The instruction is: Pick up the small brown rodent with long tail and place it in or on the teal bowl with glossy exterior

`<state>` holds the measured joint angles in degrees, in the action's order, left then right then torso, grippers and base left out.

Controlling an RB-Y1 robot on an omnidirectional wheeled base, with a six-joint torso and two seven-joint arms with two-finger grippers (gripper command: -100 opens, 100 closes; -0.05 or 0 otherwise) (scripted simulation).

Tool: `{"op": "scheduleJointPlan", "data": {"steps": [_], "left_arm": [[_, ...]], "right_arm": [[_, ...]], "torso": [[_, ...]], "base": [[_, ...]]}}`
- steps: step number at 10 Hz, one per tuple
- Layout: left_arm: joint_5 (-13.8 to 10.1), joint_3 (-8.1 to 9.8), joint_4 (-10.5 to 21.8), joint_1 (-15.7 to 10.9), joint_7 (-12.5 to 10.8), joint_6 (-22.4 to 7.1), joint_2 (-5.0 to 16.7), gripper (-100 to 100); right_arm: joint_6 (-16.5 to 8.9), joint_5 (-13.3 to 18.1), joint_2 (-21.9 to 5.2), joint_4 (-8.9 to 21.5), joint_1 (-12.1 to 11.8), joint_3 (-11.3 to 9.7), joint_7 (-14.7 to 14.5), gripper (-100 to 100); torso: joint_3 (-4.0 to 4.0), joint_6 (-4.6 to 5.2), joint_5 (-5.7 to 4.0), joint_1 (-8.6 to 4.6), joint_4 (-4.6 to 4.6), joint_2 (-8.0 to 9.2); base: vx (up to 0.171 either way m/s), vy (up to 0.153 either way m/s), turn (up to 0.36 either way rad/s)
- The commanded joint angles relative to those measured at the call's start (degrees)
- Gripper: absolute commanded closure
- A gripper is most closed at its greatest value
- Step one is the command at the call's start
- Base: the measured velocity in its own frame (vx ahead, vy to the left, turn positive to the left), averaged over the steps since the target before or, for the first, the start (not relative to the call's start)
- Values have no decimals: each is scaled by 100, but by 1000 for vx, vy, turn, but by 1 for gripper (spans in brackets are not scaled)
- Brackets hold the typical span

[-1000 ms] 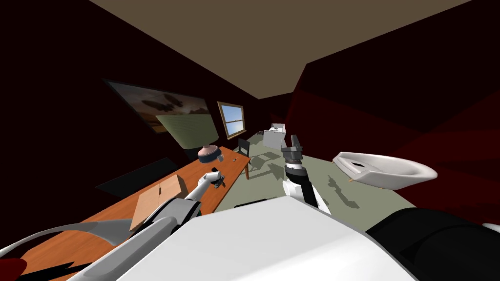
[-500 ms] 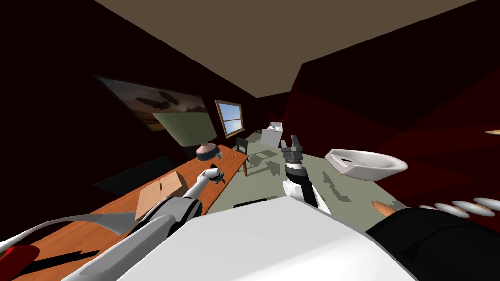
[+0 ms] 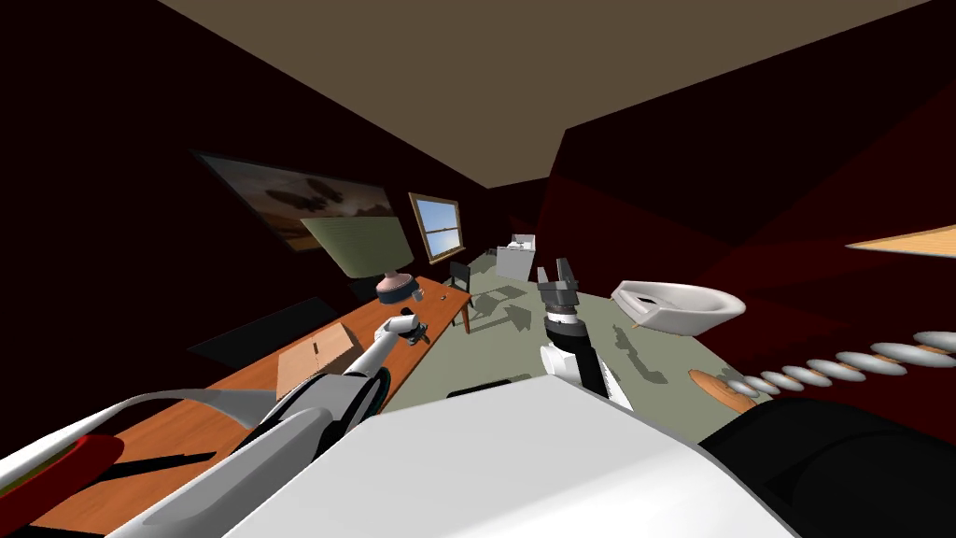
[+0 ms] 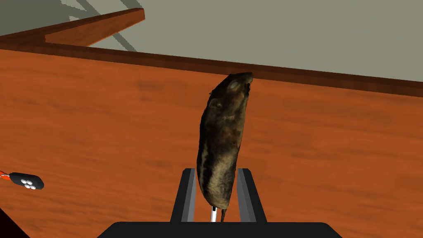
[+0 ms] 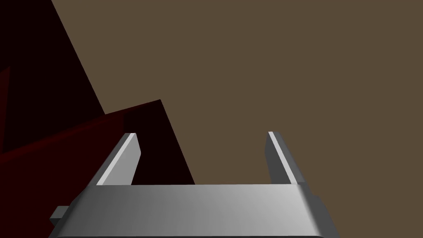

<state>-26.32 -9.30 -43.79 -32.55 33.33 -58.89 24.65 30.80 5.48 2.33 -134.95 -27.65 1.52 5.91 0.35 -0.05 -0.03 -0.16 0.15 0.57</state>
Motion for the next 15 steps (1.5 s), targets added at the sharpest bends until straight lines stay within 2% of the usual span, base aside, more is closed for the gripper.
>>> {"op": "scheduleJointPlan", "data": {"steps": [1,5,7,11,13,14,15], "left_arm": [[-81,31,-217,-66,177,-236,130,100],[-138,47,-403,-125,292,-432,240,100],[-243,22,-576,-276,389,-637,427,100],[-514,-189,-358,-523,406,-836,713,100],[-671,-309,-240,-635,433,-961,838,100],[-614,-273,-230,-629,437,-891,788,100],[-617,-281,-217,-623,440,-912,808,-100]], "right_arm": [[0,0,0,0,0,0,0,0],[0,0,0,0,-1,0,0,0],[0,0,0,0,-1,0,0,0],[0,0,-2,0,-1,2,0,0],[0,0,-2,0,-1,2,0,0],[0,0,-2,0,-1,2,0,0],[0,0,-1,0,-1,1,0,0]], "torso": [[0,0,0,0,0,0],[-10,0,-1,4,-2,-20],[-8,4,-3,-6,-1,-16],[0,-29,10,82,-3,1],[-3,-31,14,85,-7,-1],[-5,-30,12,76,-7,-4],[-15,-11,11,44,-9,-24]], "base": [[-189,-27,-54],[-104,-18,-18],[-128,-44,-7],[-130,114,271],[-105,127,263],[-40,56,63],[-10,15,-2]]}}
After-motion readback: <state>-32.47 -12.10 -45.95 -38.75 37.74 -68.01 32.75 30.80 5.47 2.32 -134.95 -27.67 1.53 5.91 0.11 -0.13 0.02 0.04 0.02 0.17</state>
